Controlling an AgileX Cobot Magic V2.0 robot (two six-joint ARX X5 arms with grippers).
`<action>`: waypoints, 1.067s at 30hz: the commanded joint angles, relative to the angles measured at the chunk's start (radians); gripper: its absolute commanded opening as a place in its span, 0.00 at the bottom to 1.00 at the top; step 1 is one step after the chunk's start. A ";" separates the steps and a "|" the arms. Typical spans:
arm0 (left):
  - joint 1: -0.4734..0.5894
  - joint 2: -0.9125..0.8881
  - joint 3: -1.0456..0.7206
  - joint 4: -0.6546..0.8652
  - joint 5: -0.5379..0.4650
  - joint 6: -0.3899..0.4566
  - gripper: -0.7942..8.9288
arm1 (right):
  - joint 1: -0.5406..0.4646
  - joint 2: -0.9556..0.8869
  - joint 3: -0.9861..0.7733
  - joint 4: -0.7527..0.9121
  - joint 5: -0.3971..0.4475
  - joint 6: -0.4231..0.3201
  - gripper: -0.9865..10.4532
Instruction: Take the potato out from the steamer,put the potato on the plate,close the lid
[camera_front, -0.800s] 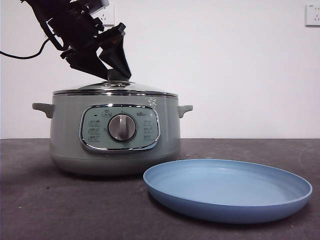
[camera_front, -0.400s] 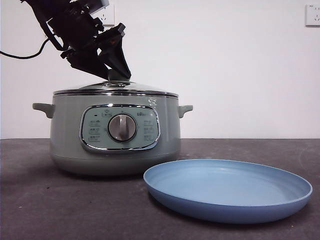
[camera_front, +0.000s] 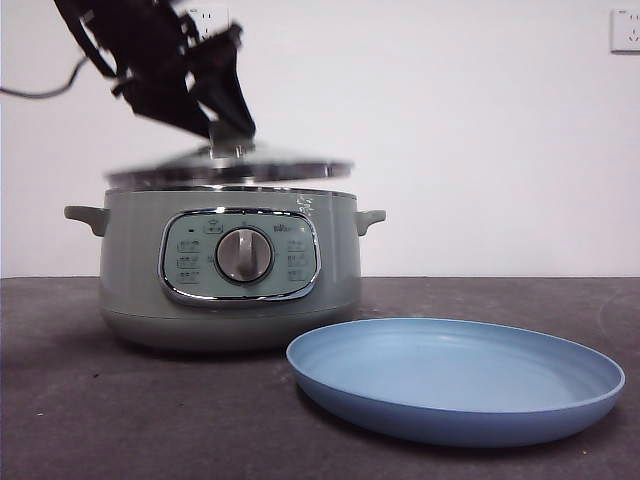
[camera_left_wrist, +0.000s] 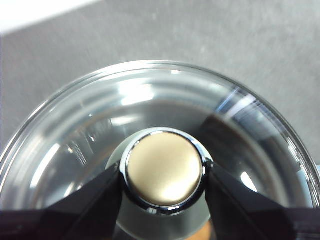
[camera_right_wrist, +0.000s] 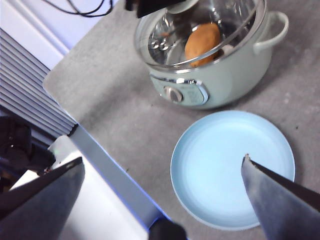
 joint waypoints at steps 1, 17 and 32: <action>0.007 -0.071 0.008 0.036 0.010 -0.013 0.07 | 0.002 0.016 0.001 0.029 -0.001 0.032 0.61; 0.119 -0.468 0.008 -0.265 -0.029 -0.054 0.07 | 0.163 0.299 0.017 0.434 0.069 0.240 0.61; 0.177 -0.748 0.008 -0.600 -0.149 -0.056 0.07 | 0.421 0.901 0.490 0.430 0.327 0.217 0.61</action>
